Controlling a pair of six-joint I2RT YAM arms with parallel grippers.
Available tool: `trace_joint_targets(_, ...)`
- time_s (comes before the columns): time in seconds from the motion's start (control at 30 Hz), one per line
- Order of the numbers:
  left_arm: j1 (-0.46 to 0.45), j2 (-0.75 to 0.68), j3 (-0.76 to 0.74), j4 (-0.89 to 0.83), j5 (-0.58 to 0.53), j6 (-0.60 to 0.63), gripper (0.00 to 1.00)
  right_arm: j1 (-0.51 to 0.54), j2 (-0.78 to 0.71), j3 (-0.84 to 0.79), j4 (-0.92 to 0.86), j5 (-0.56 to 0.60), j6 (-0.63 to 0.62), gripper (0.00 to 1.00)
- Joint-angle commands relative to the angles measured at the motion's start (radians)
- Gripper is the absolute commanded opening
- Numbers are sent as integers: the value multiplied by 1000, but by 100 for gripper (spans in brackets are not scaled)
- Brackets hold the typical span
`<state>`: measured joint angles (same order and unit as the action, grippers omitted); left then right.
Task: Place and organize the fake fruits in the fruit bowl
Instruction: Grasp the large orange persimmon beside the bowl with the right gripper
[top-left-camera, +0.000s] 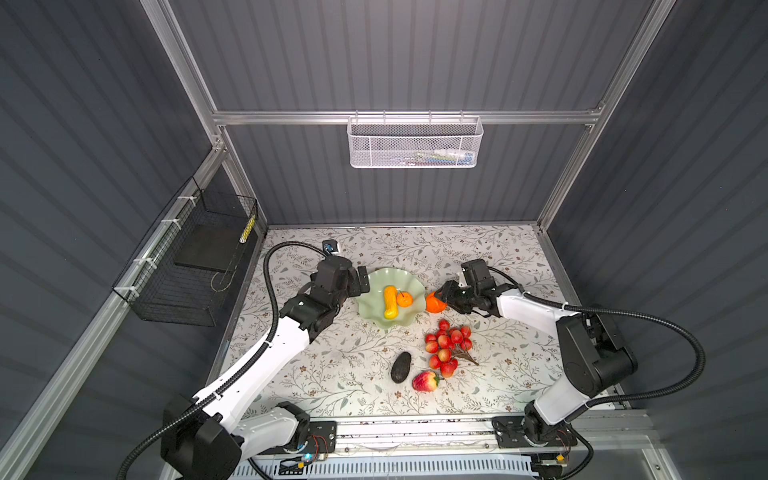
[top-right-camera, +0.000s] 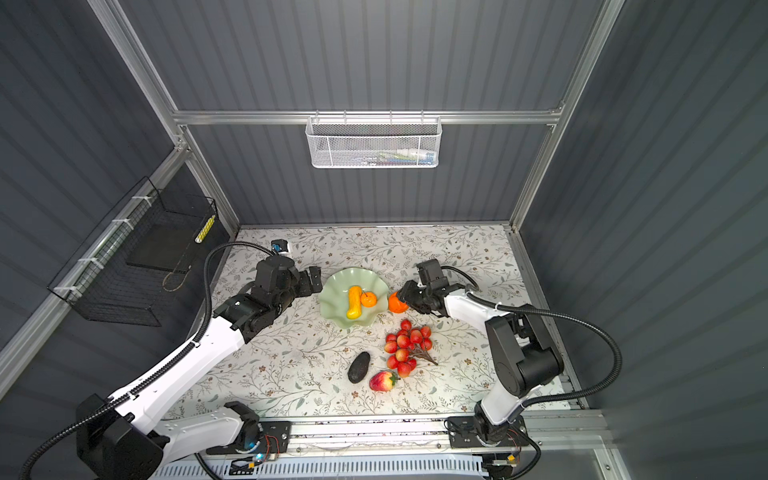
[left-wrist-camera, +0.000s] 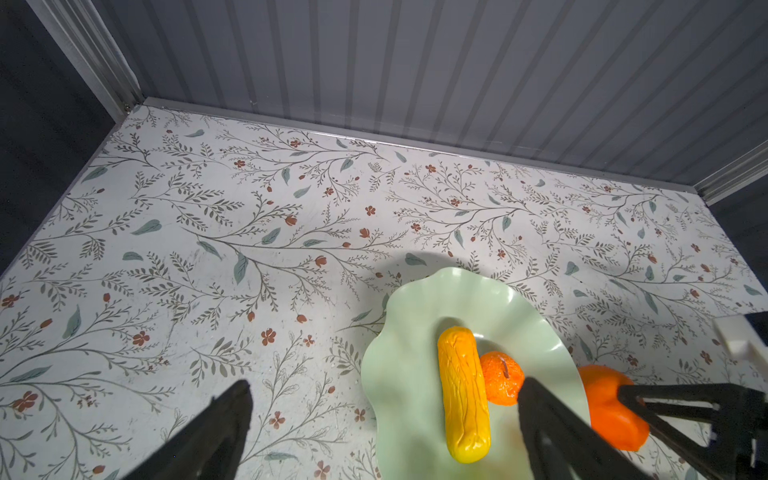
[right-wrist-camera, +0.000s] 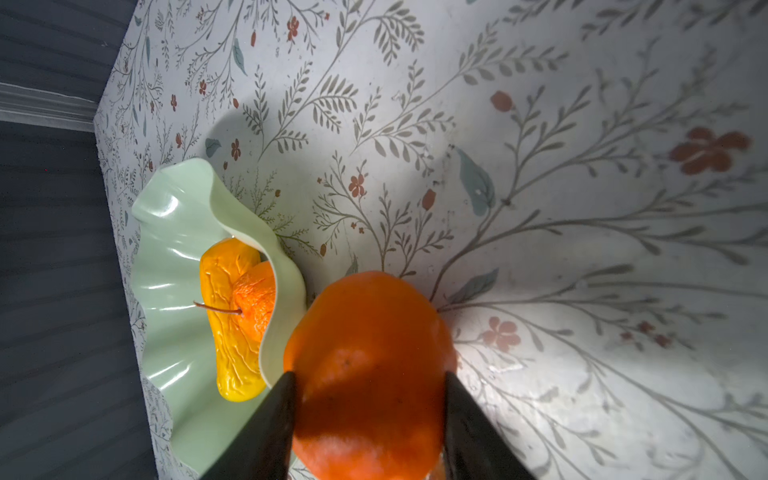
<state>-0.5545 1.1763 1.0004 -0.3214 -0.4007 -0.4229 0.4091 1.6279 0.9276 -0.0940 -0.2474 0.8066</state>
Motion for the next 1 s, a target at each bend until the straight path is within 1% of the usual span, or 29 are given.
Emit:
trace_joint_targets(0.0, 6, 11, -10, -4, -3, -16, 100, 19, -17, 22, -74, 46, -68, 58)
trace_joint_targets(0.03, 6, 15, -8, -3, -1, -16, 100, 22, -14, 31, -81, 50, -74, 61)
trace_joint_targets(0.23, 6, 10, -14, -5, -1, -22, 100, 35, 27, 79, -122, 71, -94, 67)
trace_joint_targets(0.33, 6, 5, -19, -8, -4, -22, 100, 36, 51, 92, -123, 69, -100, 76)
trace_joint_targets(0.4, 6, 0, -20, -10, -5, -24, 100, 40, 63, 101, -119, 70, -98, 80)
trace_joint_targets(0.53, 7, -7, -24, -11, -11, -24, 100, 51, 97, 135, -142, 92, -96, 80)
trace_joint_targets(0.6, 7, -9, -25, -13, -15, -23, 100, 52, 115, 143, -139, 94, -92, 78)
trace_joint_targets(0.67, 7, -12, -25, -14, -18, -21, 100, 52, 128, 145, -131, 96, -88, 73)
trace_joint_targets(0.7, 7, -13, -26, -15, -20, -21, 100, 51, 133, 145, -127, 94, -87, 69)
trace_joint_targets(0.8, 7, -22, -32, -18, -28, -21, 100, 52, 133, 144, -127, 102, -86, 54)
trace_joint_targets(0.83, 7, -27, -36, -22, -29, -21, 100, 52, 121, 139, -130, 117, -91, 50)
trace_joint_targets(0.9, 8, -37, -43, -27, -35, -26, 100, 52, 85, 135, -151, 151, -109, 44)
trace_joint_targets(0.97, 8, -52, -57, -26, -39, -30, 100, 51, 33, 132, -176, 190, -130, 42)
